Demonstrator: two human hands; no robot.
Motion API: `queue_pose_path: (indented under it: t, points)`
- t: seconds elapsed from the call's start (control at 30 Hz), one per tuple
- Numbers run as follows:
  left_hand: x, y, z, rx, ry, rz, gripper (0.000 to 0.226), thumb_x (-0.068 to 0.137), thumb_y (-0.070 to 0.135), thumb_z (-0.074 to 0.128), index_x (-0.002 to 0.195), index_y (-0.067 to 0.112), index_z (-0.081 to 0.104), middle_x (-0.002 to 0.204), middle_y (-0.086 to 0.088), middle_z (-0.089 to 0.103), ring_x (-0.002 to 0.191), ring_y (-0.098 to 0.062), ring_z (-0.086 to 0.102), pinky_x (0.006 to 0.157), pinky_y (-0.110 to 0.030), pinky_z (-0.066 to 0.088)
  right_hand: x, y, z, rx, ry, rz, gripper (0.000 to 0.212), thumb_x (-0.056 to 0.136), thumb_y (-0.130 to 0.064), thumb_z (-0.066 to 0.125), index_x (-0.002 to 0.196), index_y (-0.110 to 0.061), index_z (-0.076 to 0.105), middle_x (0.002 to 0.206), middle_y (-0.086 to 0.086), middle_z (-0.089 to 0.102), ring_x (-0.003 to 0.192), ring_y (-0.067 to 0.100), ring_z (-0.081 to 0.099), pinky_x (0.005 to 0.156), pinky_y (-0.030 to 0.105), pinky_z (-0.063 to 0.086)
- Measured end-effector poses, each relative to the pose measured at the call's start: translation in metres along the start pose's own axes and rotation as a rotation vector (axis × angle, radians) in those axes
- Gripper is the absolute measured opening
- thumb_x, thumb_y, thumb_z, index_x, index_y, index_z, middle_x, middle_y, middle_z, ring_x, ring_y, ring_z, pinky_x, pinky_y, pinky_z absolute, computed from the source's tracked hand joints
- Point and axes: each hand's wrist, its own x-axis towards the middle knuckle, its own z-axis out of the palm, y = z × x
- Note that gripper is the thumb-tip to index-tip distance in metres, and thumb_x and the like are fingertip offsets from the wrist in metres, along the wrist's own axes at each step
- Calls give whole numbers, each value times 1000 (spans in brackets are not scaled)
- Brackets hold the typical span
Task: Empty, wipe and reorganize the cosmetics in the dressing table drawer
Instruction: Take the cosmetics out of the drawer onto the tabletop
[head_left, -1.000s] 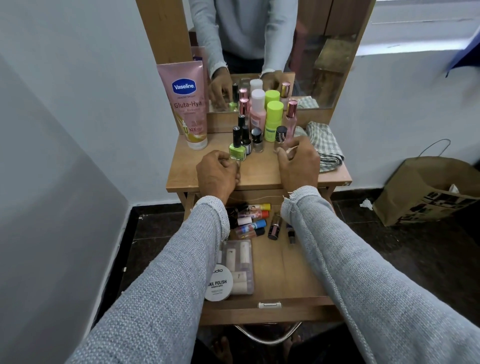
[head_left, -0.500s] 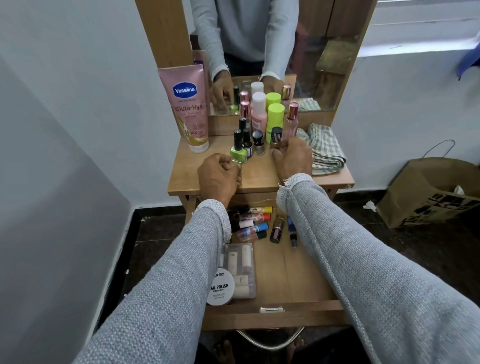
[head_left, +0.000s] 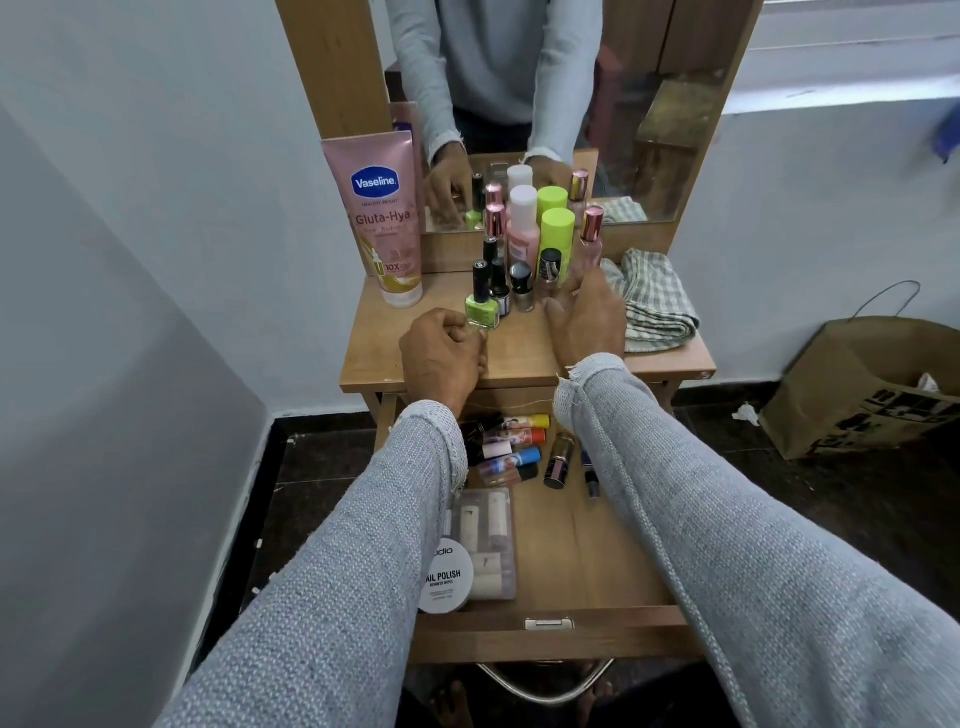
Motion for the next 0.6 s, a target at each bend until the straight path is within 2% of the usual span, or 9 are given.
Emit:
queue_pose_path:
  t: [0.07, 0.13, 0.23, 0.3, 0.4, 0.6]
  points:
    - [0, 0, 0, -1, 2, 2, 10, 86, 7, 70, 95, 9, 66, 61, -2, 67, 44, -10, 63, 48, -30, 58, -4, 4, 0, -13, 0, -45, 19, 86, -15, 68, 102, -11, 59, 89, 1, 62, 83, 20, 61, 83, 35, 54]
    - [0, 1, 0, -2, 4, 3, 11, 86, 8, 71, 96, 9, 66, 61, -2, 67, 44, -9, 62, 46, -27, 56, -6, 5, 3, -55, -44, -69, 15, 86, -19, 68, 97, -12, 62, 91, 3, 64, 82, 18, 60, 82, 34, 54]
    - [-2, 2, -1, 4, 5, 8, 13, 86, 9, 72, 98, 9, 67, 64, -2, 68, 44, -9, 63, 46, -25, 55, -6, 5, 7, -77, -94, -91, 24, 84, -27, 71, 103, -12, 65, 98, 6, 66, 87, 20, 61, 84, 37, 54]
    - [-2, 2, -1, -6, 0, 1, 11, 86, 7, 71, 96, 9, 66, 63, -2, 67, 42, -7, 61, 44, -24, 54, -5, 4, 9, -90, -94, -104, 27, 84, -30, 71, 103, -11, 65, 100, 7, 66, 86, 20, 59, 82, 34, 51]
    - [-1, 1, -1, -12, 1, -4, 9, 87, 6, 69, 94, 10, 66, 62, -2, 67, 40, -6, 60, 42, -22, 52, -1, 4, 12, -132, -93, -105, 25, 87, -32, 69, 101, -12, 65, 98, 5, 66, 82, 16, 55, 77, 29, 46]
    - [-1, 1, 0, -2, 0, 3, 12, 86, 7, 71, 98, 7, 67, 66, -4, 69, 43, -8, 62, 43, -22, 52, 5, 0, 20, -190, -117, -65, 22, 88, -37, 66, 100, -18, 68, 97, 3, 68, 83, 20, 62, 77, 33, 50]
